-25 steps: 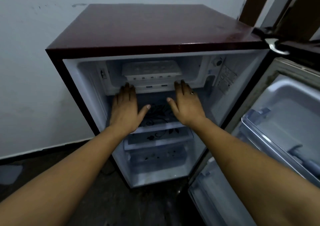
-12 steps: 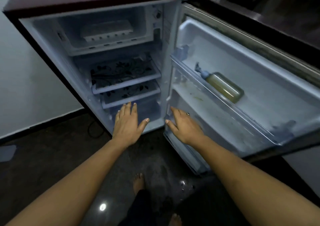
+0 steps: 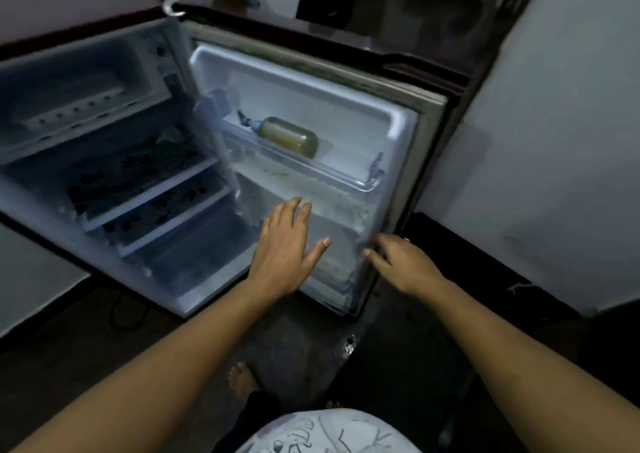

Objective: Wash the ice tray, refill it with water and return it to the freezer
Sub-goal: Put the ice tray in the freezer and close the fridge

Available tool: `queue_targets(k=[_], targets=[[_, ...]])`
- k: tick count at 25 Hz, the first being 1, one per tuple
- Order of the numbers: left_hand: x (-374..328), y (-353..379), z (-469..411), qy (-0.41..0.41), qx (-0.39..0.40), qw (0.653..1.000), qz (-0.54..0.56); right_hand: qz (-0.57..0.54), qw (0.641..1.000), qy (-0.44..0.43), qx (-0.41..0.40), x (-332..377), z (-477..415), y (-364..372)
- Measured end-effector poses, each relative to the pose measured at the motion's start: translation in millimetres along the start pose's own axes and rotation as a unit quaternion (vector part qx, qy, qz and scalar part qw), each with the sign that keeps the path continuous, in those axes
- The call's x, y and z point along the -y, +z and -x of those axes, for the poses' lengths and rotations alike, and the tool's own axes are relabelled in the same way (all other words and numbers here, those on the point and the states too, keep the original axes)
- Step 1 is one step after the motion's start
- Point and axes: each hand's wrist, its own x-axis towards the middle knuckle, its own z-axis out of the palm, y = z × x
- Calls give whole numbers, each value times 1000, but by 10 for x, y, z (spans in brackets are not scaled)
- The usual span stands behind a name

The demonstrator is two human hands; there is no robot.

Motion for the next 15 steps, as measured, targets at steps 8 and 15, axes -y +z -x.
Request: queue_targets(k=[8,15], targets=[[-824,-754,-532,160,-213,964,4,-110,975,55,-183,-301,91,-1145],[-1193,-1360,-1017,168,-157,967,-105,-353,891,16,-285,263,-107,-1972]])
